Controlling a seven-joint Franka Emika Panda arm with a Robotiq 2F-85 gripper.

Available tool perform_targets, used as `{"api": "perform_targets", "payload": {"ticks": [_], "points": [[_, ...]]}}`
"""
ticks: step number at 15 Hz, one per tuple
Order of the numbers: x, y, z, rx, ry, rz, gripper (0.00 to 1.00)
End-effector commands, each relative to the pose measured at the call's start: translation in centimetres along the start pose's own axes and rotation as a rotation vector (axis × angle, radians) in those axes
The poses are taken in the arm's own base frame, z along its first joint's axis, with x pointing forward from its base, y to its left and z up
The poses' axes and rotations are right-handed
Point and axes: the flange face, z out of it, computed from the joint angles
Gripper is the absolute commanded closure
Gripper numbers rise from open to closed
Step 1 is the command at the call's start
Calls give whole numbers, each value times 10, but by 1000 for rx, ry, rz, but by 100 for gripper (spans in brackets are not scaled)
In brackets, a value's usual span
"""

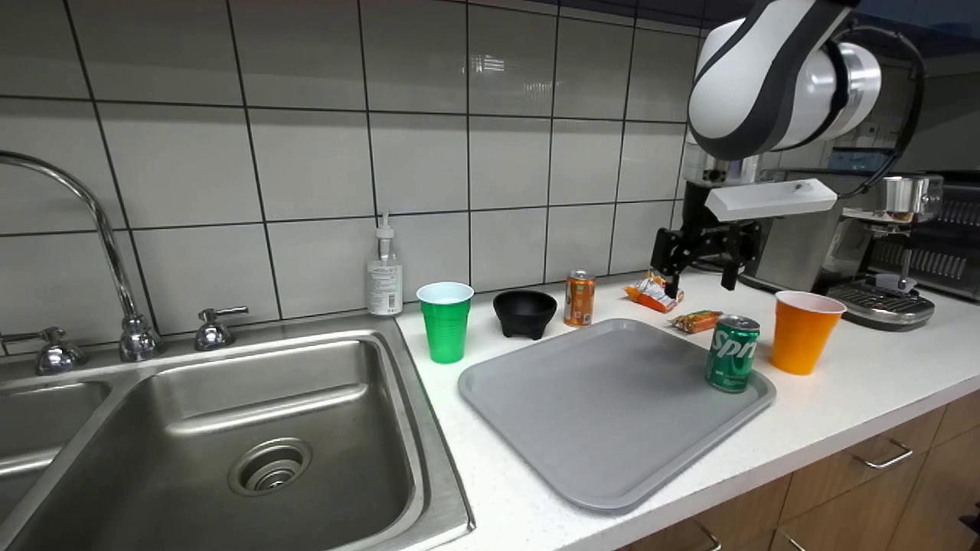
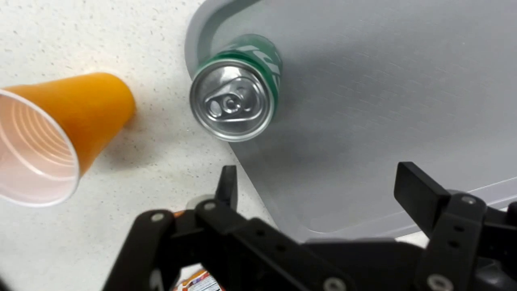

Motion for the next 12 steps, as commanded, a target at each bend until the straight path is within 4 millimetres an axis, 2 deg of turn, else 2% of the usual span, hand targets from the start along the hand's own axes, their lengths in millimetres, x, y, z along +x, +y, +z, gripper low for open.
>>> {"api": "perform_targets", "payload": {"ticks": [1,12], "points": [[-15,17,-3,2,9,46,0],[-27,43,21,4,-46,99,0]]}}
